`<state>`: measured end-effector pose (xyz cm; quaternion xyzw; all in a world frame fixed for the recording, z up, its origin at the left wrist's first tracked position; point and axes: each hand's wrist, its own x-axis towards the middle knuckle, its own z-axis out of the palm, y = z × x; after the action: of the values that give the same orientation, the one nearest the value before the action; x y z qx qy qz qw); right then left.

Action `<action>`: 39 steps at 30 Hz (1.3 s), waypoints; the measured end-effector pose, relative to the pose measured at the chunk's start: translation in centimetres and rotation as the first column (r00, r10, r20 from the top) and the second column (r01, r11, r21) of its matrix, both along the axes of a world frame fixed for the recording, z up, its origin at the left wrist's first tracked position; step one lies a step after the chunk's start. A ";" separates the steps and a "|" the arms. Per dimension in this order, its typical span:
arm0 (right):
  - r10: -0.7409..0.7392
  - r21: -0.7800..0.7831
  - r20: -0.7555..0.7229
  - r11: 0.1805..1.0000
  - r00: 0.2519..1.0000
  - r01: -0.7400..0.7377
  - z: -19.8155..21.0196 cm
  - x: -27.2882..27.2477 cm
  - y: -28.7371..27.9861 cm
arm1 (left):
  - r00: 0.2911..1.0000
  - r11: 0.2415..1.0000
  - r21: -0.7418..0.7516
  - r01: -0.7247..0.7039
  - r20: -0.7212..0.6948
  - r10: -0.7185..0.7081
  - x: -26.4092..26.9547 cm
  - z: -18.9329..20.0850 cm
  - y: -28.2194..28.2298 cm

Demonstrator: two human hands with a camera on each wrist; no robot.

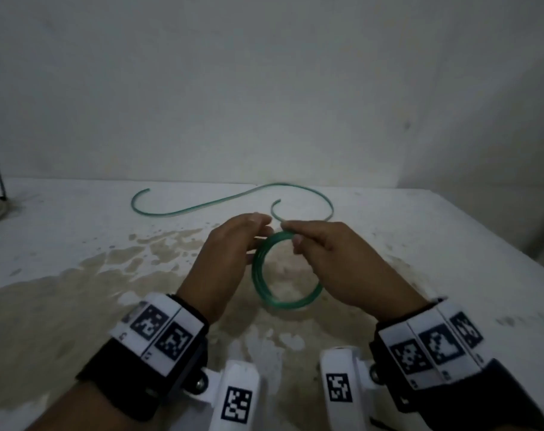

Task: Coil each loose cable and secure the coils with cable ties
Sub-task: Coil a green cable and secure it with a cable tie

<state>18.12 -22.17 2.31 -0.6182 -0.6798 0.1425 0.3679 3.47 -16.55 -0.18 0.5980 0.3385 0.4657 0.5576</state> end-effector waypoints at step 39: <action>-0.012 -0.468 0.765 0.676 0.643 0.569 -0.9 13.1 -5.2 | 0.941 0.934 -0.287 0.212 0.317 -0.116 5.9 -2.9 -2.2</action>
<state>31.19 -27.41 1.41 -0.8205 -0.5468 0.0629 -0.1547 9.34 -18.74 -3.06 0.4508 0.2700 0.4404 0.7279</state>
